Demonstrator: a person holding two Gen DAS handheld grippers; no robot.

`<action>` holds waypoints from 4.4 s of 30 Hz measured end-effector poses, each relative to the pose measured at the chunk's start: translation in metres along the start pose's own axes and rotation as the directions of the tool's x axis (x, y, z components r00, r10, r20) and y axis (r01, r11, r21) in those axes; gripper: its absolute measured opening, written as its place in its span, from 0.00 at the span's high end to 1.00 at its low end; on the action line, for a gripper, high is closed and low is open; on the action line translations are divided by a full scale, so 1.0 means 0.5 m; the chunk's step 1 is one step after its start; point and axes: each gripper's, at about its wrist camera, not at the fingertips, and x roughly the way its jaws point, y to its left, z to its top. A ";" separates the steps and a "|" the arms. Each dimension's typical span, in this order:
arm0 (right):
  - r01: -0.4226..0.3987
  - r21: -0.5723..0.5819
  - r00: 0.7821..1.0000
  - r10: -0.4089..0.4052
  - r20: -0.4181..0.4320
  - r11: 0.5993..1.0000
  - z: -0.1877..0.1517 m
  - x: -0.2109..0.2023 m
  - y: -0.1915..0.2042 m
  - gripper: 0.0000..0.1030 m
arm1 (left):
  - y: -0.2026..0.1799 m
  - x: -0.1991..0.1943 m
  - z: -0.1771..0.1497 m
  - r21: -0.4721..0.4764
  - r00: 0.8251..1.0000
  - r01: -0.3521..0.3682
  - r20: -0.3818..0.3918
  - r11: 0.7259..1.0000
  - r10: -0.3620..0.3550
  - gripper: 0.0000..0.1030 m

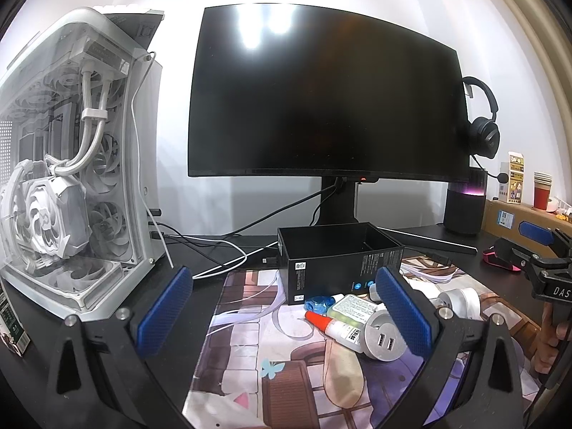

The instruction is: Organize rigid objects

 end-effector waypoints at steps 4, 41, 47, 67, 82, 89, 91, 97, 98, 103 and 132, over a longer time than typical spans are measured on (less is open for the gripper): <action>0.000 0.001 1.000 0.000 0.000 1.000 0.000 0.000 0.001 0.00 | 0.000 0.000 -0.001 -0.001 1.000 0.000 0.001 1.000 0.000 0.00; -0.001 0.004 1.000 0.001 -0.005 1.000 -0.002 0.003 -0.001 0.00 | 0.001 0.000 0.000 -0.002 1.000 0.000 -0.001 1.000 0.000 0.00; -0.001 0.004 1.000 0.001 -0.006 1.000 -0.002 0.003 -0.002 0.00 | 0.001 0.000 0.001 -0.002 1.000 0.003 0.000 1.000 -0.003 0.00; -0.146 -0.073 0.988 0.142 -0.060 0.987 0.004 0.019 0.005 0.00 | -0.022 0.049 0.011 0.051 0.984 0.117 -0.142 0.992 -0.109 0.00; -0.250 -0.201 0.942 0.190 -0.278 0.947 0.025 0.087 0.018 0.01 | -0.094 0.109 0.006 0.154 0.921 0.281 -0.319 0.947 -0.222 0.09; -0.311 -0.208 0.897 0.215 -0.386 0.927 -0.001 0.116 0.025 0.15 | -0.131 0.146 -0.012 0.185 0.875 0.350 -0.416 0.918 -0.249 0.23; -0.320 -0.197 0.888 0.221 -0.402 0.927 -0.008 0.123 0.023 0.18 | -0.141 0.154 -0.020 0.202 0.867 0.357 -0.435 0.912 -0.243 0.24; -0.363 -0.185 0.848 0.241 -0.472 0.913 -0.031 0.142 0.028 0.21 | -0.159 0.174 -0.042 0.207 0.831 0.399 -0.494 0.893 -0.257 0.25; -0.368 -0.182 0.843 0.245 -0.479 0.912 -0.033 0.145 0.029 0.21 | -0.160 0.176 -0.043 0.203 0.826 0.404 -0.499 0.892 -0.261 0.25; -0.402 -0.145 0.802 0.272 -0.531 0.904 -0.050 0.167 0.031 0.30 | -0.166 0.187 -0.050 0.199 0.803 0.424 -0.533 0.884 -0.265 0.25; -0.457 -0.093 0.755 0.330 -0.566 0.885 -0.076 0.159 0.041 0.32 | -0.133 0.164 -0.066 0.129 0.750 0.455 -0.589 0.881 -0.301 0.47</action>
